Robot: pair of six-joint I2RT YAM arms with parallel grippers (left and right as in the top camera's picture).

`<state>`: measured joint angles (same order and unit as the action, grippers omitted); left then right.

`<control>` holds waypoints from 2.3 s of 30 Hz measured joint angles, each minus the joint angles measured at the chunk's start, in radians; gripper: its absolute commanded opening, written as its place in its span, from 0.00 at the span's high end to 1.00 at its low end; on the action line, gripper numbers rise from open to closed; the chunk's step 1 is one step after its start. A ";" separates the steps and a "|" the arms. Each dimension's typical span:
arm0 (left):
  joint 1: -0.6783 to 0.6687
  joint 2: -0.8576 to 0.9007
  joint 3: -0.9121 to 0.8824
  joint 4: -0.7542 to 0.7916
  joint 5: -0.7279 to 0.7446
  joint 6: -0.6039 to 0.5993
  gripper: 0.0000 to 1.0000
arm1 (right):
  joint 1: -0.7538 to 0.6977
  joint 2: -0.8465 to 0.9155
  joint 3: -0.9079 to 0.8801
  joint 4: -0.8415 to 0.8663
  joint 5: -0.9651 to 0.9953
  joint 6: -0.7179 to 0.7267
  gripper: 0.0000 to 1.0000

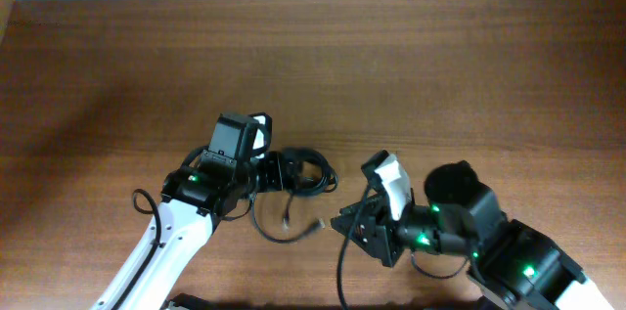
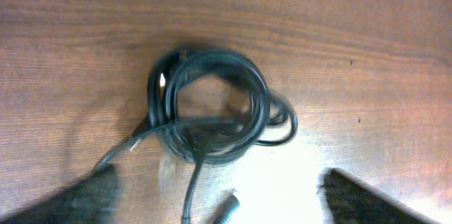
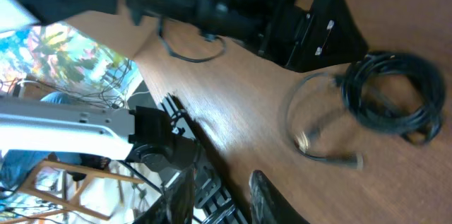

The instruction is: Untangle cables

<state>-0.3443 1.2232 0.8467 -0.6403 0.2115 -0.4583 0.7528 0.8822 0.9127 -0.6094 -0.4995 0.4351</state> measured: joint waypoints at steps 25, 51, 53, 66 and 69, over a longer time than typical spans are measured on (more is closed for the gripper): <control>0.000 0.478 0.000 0.517 -0.052 0.843 0.38 | 0.000 -0.012 0.000 -0.170 0.347 0.190 0.37; -0.001 0.029 0.057 0.232 0.045 0.582 1.00 | 0.000 0.041 0.000 0.019 0.254 0.272 0.11; -0.001 -0.087 0.060 0.163 0.046 0.513 1.00 | 0.000 0.084 0.000 0.097 0.235 0.323 0.37; -0.001 -0.169 0.061 0.019 0.002 0.304 1.00 | 0.000 0.303 0.000 0.402 0.237 0.940 0.43; -0.001 -0.172 0.061 0.018 0.022 0.303 1.00 | 0.000 0.346 0.000 0.405 0.309 1.027 0.43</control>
<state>-0.3454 1.0508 0.9077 -0.6220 0.2333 -0.1555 0.7528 1.2282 0.9123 -0.2047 -0.1909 1.4624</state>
